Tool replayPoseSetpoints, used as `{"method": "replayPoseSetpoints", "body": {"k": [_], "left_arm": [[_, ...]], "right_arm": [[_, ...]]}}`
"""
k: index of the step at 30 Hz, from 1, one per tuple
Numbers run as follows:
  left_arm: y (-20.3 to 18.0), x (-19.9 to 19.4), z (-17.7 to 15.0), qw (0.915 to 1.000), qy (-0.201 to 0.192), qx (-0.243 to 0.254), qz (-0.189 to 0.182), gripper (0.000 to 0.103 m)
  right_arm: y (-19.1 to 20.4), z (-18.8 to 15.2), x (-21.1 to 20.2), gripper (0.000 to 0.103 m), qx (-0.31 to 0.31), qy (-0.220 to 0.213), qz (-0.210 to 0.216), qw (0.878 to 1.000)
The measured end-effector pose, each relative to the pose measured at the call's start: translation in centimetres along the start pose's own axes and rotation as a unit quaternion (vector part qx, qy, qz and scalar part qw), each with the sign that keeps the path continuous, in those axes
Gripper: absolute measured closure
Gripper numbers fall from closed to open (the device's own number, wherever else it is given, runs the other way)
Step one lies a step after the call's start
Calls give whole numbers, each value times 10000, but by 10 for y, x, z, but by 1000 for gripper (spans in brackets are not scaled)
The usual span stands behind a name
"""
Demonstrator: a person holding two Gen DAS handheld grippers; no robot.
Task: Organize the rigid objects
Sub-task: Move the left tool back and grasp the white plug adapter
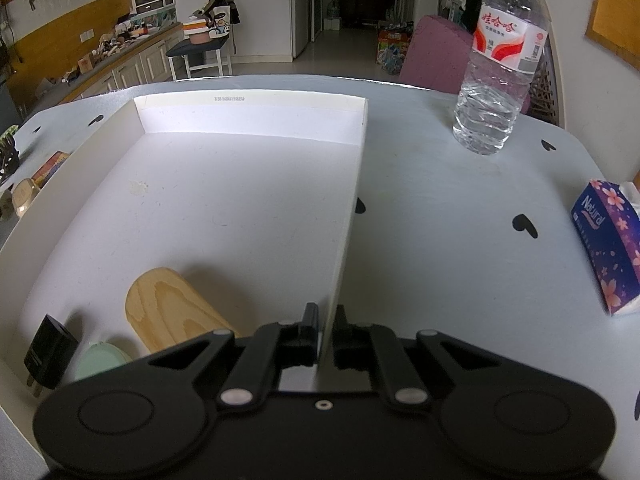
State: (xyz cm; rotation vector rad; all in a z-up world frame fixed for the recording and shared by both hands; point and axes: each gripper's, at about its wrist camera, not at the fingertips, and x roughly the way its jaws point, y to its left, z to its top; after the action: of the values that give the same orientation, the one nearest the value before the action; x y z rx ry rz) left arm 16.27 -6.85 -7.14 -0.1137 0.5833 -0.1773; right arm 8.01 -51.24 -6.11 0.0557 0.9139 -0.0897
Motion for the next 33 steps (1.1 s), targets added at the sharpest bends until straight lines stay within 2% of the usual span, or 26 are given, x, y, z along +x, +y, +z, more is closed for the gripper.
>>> {"method": "replayPoseSetpoints", "body": {"k": [1,4,10,12,14,20,25,28,33], "left_arm": [[1,6,1,9998,100,-170,96,21],[1,11,3,9985,1,-454,319,21],[-18,24,8,9960,84,-197,870,24],[-25,29,9,9933,137,-39,1146,32],[-29,31,9,9902,147,59,1389,45],[-29,30,10,9911,97,-28,1325,46],[-19,16,4,9928,-108,-543,1064,46],[-32,1,-1,9942,-260,-338,983,46],[-67,-32,-4,9961,-768,87,432,46]], "right_arm": [[0,0,0,95,0,0,1,10000],[0,0,0,95,-3,-1,-2,10000],[0,0,0,95,-2,-1,0,10000],[0,0,0,95,-2,-1,-1,10000],[0,0,0,95,-5,-2,-3,10000],[0,0,0,95,-10,-4,-7,10000],[0,0,0,95,-9,-2,-5,10000],[0,0,0,95,-10,-3,-5,10000],[0,0,0,96,9,-5,-2,10000]]}}
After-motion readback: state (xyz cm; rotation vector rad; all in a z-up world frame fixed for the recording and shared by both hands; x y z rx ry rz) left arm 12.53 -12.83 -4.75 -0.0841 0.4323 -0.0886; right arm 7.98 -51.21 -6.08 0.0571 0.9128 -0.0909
